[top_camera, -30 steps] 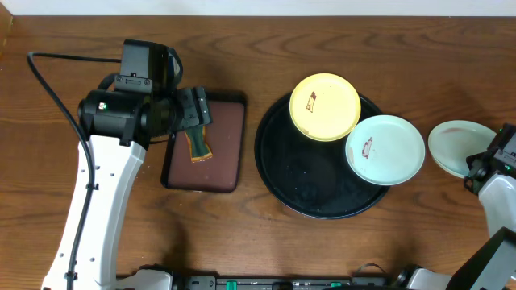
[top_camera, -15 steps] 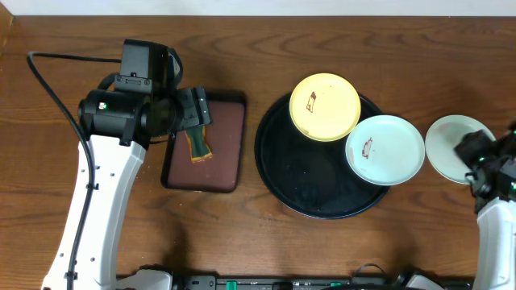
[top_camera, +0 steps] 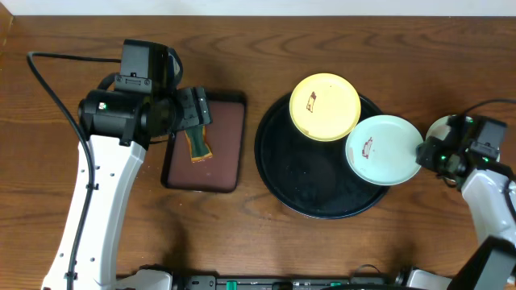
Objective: Clean dirty plates on tray and stack at the side
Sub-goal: 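Release the plate and move right gripper to the other green plate rim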
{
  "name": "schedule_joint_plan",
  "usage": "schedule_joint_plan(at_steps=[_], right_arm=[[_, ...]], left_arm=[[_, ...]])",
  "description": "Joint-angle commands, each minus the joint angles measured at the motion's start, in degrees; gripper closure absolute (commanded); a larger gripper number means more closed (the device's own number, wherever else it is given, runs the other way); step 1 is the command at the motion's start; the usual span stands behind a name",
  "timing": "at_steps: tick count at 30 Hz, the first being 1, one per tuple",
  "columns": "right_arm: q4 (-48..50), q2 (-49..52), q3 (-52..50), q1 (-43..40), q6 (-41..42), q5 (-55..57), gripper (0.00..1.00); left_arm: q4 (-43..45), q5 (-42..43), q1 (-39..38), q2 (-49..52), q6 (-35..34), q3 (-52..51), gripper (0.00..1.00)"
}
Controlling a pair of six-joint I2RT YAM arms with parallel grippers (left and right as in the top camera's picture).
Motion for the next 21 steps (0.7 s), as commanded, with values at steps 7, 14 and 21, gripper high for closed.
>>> schedule_joint_plan(at_steps=[7, 14, 21], right_arm=[[-2.58, -3.23, 0.35, 1.33, -0.09, 1.73, 0.99], [-9.66, -9.55, 0.35, 3.17, 4.68, 4.09, 0.99], [-14.86, -9.44, 0.33, 11.67, 4.68, 2.12, 0.99]], left_arm=[[-0.11, 0.52, 0.15, -0.04, 0.37, 0.63, 0.16], [-0.11, 0.55, 0.15, -0.04, 0.35, 0.63, 0.16], [-0.11, 0.55, 0.15, -0.04, 0.37, 0.63, 0.16]])
